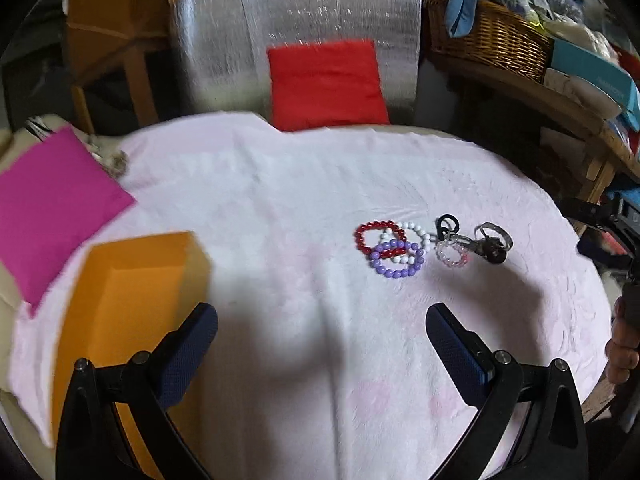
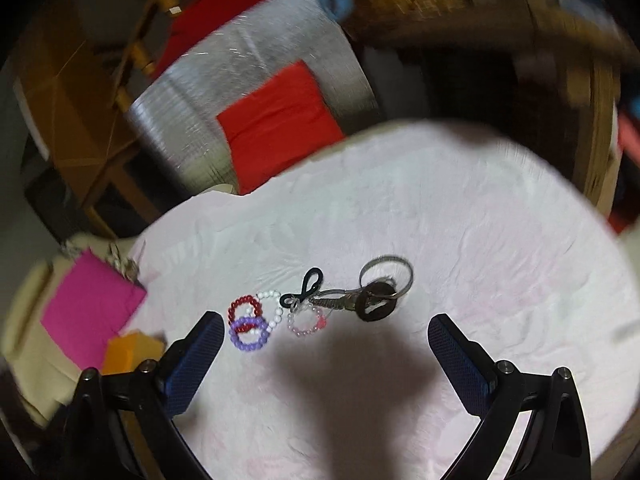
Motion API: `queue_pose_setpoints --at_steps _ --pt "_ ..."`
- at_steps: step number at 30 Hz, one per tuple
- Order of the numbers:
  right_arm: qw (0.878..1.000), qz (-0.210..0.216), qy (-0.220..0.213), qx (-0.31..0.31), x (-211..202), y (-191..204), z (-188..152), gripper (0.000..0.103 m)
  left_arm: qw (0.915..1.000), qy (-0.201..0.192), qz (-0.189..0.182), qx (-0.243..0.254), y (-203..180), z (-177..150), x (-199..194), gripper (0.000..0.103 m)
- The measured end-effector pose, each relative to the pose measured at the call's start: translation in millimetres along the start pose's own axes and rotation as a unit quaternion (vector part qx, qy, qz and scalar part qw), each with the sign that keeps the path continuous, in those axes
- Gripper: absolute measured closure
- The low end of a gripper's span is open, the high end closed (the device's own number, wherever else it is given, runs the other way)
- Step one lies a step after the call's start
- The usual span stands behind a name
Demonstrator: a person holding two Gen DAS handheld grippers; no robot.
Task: Organize jewelry
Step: 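Grasp the purple bead bracelet with the left tool while the right tool grasps the silver hoop ring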
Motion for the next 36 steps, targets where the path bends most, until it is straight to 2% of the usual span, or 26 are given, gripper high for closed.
queue_pose_setpoints --at_steps 3,8,10,12,14,16,17,19,20,21,23,28,31,33,34,36 --pt "0.999 0.025 0.012 0.034 18 -13 3 0.000 0.9991 0.021 -0.036 -0.002 -13 13 33 0.000" --pt "0.996 0.036 0.018 0.075 30 -31 9 0.002 0.9964 0.037 -0.074 0.018 -44 28 76 0.000" --pt "0.996 0.032 0.017 0.085 31 -38 10 0.004 0.9950 0.045 -0.085 0.028 -54 32 91 0.005" --pt "0.995 0.028 0.021 0.094 33 -48 14 0.008 0.9930 0.056 -0.095 0.042 -64 35 107 0.023" --pt "0.994 0.026 0.022 0.106 35 -58 19 0.012 0.9907 0.065 -0.106 0.055 -72 37 118 0.032" --pt "0.992 0.026 0.025 0.117 38 -67 21 0.016 0.9887 0.069 -0.114 0.067 -79 36 127 0.045" --pt "0.991 0.030 0.029 0.125 41 -72 22 0.021 0.9875 0.071 -0.121 0.073 -82 35 130 0.054" --pt "0.989 0.039 0.041 0.137 48 -80 22 0.028 0.9852 0.073 -0.132 0.081 -87 34 134 0.059" --pt "0.988 0.040 0.047 0.141 52 -83 22 0.034 0.9842 0.072 -0.138 0.084 -89 34 134 0.066" --pt "0.987 0.041 0.053 0.146 58 -86 23 0.038 0.9822 0.075 -0.148 0.088 -91 33 135 0.079" --pt "0.986 0.035 0.054 0.151 63 -91 25 0.041 0.9792 0.080 -0.161 0.093 -93 30 135 0.091" --pt "0.987 -0.005 0.049 0.151 80 -99 30 0.041 0.9734 0.080 -0.194 0.092 -95 24 126 0.094" --pt "0.986 -0.032 0.052 0.156 93 -103 31 0.049 0.9710 0.078 -0.206 0.094 -95 20 119 0.094" --pt "0.984 -0.049 0.064 0.157 105 -106 30 0.065 0.9692 0.078 -0.213 0.096 -94 17 114 0.094" --pt "0.984 -0.059 0.066 0.155 108 -107 28 0.069 0.9686 0.077 -0.215 0.097 -94 16 111 0.094" --pt "0.984 -0.080 0.063 0.148 112 -107 28 0.088 0.9678 0.077 -0.218 0.100 -94 12 106 0.094"
Point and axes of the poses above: each gripper's, at about its wrist camera, not at the fingertips, and x roughly the way its jaws point, y to its left, z to its top, the point moved 1 cm from there along x, roughly the way its jaws point, and after that the axes turned 11 degrees about z, right-handed, at the moved point
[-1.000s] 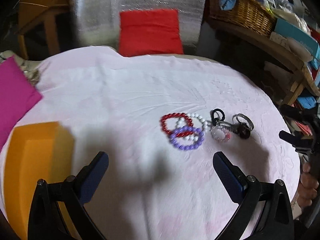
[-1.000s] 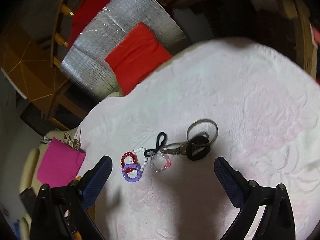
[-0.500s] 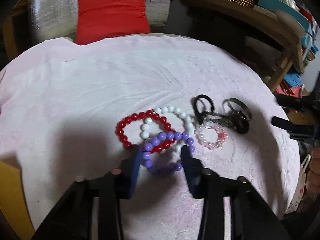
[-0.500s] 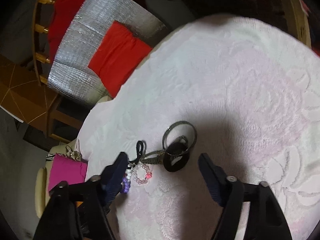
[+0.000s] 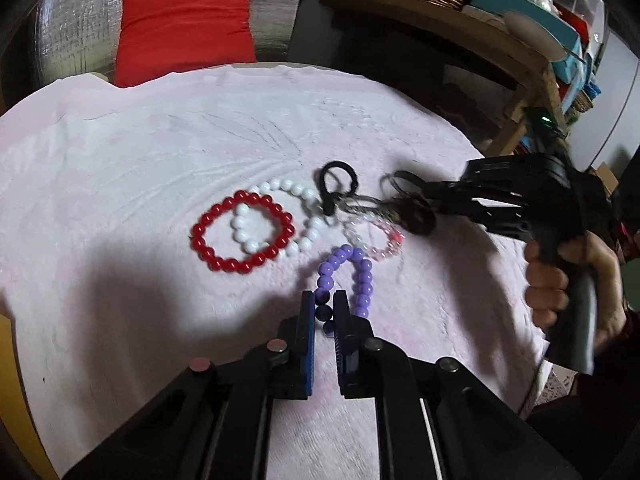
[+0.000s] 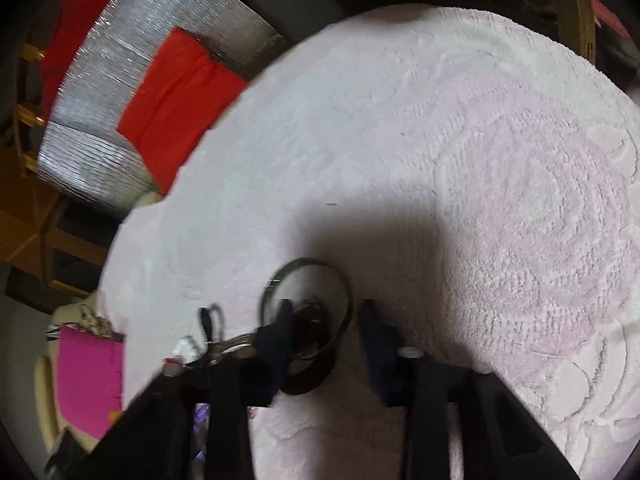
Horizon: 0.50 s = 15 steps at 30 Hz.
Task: Organize jewelry
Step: 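Grasp the purple bead bracelet with the left tool while the right tool grasps the silver hoop ring, then carry the purple bracelet and silver ring into the orange box and release both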
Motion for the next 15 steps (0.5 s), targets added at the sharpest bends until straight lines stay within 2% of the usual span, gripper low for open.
queue_pose_setpoints --at_steps 2,5,8,15 --pt "1.000 -0.016 -0.005 -0.004 2 1 -1 0.095 1.0000 -0.001 -0.003 0.002 -2 -4 -4 0.094" --pt "0.999 -0.023 -0.019 -0.018 -2 7 -2 0.098 1.0000 -0.004 -0.003 -0.002 -3 -8 -11 0.094" --pt "0.999 -0.013 -0.039 -0.026 -10 14 -3 0.098 0.9999 -0.014 -0.003 -0.009 -2 -15 -24 0.094" --pt "0.996 0.044 -0.067 -0.040 -32 38 -14 0.098 0.9986 -0.041 0.021 -0.027 4 -35 -68 0.094"
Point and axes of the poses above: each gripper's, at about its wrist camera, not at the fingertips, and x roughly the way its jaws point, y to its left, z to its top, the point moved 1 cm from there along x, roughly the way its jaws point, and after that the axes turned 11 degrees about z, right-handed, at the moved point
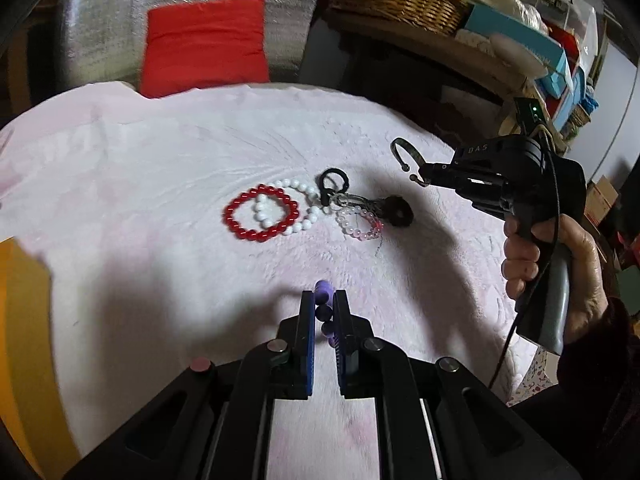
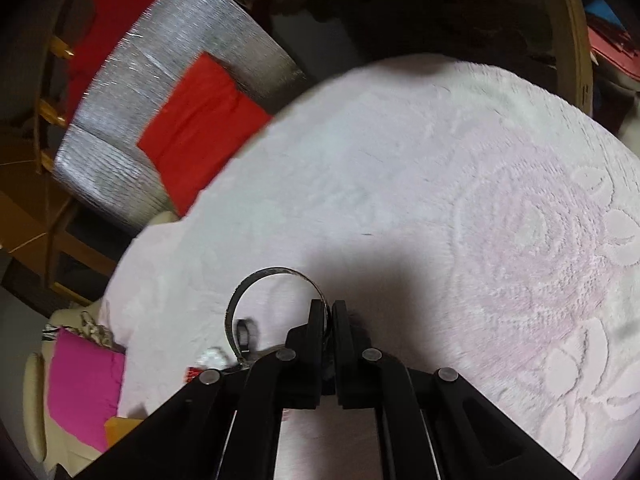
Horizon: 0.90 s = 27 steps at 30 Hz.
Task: Organize jewelry
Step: 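Carry the purple bracelet and silver ring into the orange box and release both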
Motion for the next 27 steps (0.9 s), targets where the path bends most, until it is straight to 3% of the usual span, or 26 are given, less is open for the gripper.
queue_pose_setpoints --at_steps 8,15,22,27 --pt "0.994 0.091 0.038 -0.046 13 67 -48 0.098 0.9978 -0.040 0.050 -0.020 29 -15 -71 0.094" --pt "0.971 0.166 0.095 -0.146 39 162 -128 0.098 0.9890 -0.083 0.111 -0.052 77 -31 -149 0.094" --pt "0.938 0.238 0.150 -0.202 51 230 -208 0.098 0.9720 -0.056 0.203 -0.104 139 -69 -176 0.094" --pt "0.922 0.248 0.180 -0.234 65 261 -253 0.098 0.9594 -0.005 0.248 -0.134 172 -103 -164 0.094"
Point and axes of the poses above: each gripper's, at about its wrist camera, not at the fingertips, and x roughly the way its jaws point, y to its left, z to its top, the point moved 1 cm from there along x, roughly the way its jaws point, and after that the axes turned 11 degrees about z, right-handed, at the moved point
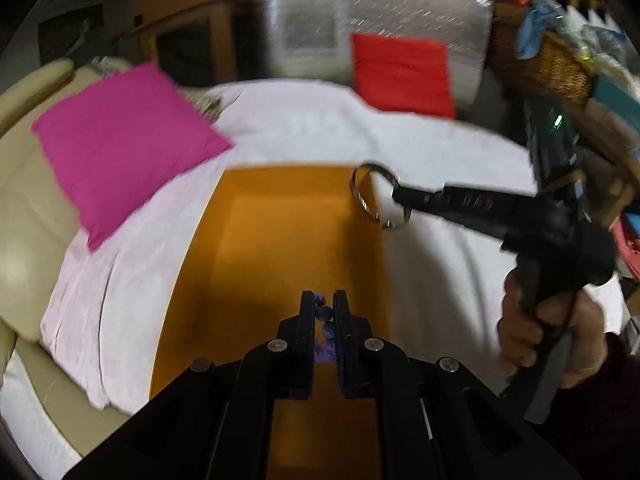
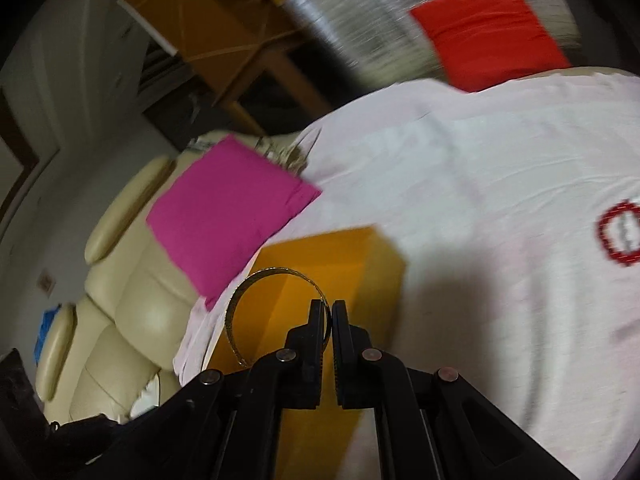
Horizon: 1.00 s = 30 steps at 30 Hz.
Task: Organize jewelry
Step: 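Carry the purple bracelet and silver ring into the orange box and release both, then move both open tools back over the remaining jewelry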
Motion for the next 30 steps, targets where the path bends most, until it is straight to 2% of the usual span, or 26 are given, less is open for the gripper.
queue_pose_setpoints --at_steps 4,5,6,7,8,9,11,16,23,30 --pt "0.999 -0.017 0.029 -0.015 32 4 -4 0.092 0.9993 0.023 0.026 -0.012 7 -14 18 0.094" --pt "0.999 -0.027 0.031 -0.020 35 3 -3 0.088 0.9991 0.026 0.028 -0.015 7 -16 20 0.092" --pt "0.999 -0.032 0.031 -0.021 35 0 1 0.075 0.9990 0.029 0.029 -0.016 5 -16 23 0.089" --pt "0.999 -0.031 0.030 -0.015 30 -4 2 0.068 0.9990 0.029 0.029 -0.015 2 -15 23 0.085" --pt "1.000 -0.023 0.020 -0.001 22 -10 5 0.045 0.9991 0.026 0.031 -0.012 -2 -13 23 0.073" --pt "1.000 -0.018 0.009 0.008 15 -11 7 0.032 0.9992 0.019 0.035 -0.008 -6 -11 21 0.061" --pt "0.999 -0.007 -0.029 0.020 -4 -17 13 0.031 0.9992 0.004 0.041 -0.001 -16 -10 18 0.057" --pt "0.996 -0.030 -0.061 0.050 -41 -42 29 0.031 0.9986 -0.029 0.036 0.025 -46 4 2 0.055" --pt "0.990 -0.062 -0.080 0.100 -86 -85 45 0.031 0.9953 -0.068 0.042 0.055 -95 17 -17 0.039" --pt "0.985 -0.089 -0.089 0.117 -118 -112 51 0.031 0.9936 -0.074 0.043 0.073 -132 29 -18 0.036"
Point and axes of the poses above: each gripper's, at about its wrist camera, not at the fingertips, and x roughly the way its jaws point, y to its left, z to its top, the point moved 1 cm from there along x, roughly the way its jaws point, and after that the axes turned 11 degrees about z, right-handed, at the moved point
